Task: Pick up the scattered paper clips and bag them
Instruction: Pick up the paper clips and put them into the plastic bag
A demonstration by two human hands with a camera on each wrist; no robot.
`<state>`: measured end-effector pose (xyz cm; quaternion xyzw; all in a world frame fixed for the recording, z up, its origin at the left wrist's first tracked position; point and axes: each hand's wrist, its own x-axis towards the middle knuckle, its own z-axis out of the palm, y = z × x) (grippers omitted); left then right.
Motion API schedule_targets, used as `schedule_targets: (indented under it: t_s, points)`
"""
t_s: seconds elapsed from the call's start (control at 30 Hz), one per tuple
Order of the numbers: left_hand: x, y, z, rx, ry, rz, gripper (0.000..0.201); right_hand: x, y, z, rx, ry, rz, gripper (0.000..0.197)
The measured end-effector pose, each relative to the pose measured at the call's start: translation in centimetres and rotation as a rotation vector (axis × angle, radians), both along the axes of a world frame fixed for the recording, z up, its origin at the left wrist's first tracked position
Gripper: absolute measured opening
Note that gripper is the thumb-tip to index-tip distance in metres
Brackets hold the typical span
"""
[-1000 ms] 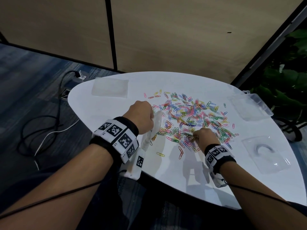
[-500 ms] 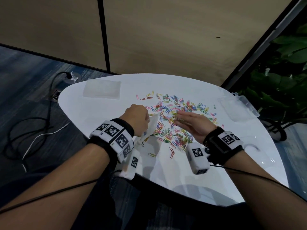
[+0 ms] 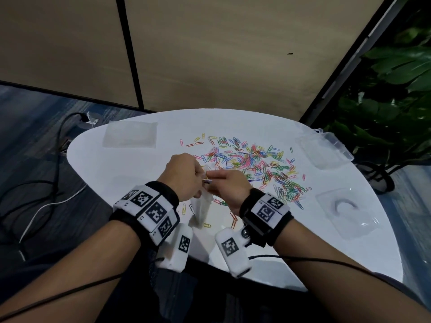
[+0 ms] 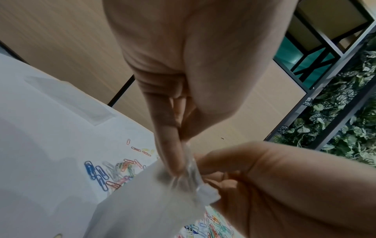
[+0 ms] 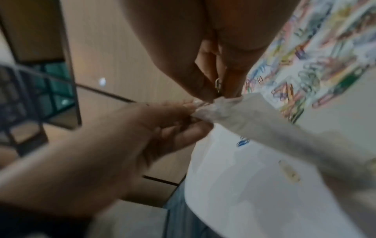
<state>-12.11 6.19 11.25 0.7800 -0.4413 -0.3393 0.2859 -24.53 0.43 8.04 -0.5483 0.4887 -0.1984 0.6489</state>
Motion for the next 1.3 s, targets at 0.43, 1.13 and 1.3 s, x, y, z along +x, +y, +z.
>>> schedule_targets:
  t_s: [0.43,1.13,1.3]
  points:
    - [0.5,0.1,-0.2,-0.031,-0.093,-0.036,0.021,0.2,0.0,0.6,-0.807,0.579,0.472,0.024]
    - [1.9,0.2,0.6,0.01,-0.129,-0.032,0.02,-10.7,-6.5,-7.7,-0.465,1.234,0.574,0.089]
    - [2.3,0.3,0.5,0.046,-0.167,-0.047,0.019,-8.3,-6.3,-9.3,-0.629,1.107,0.541,0.061]
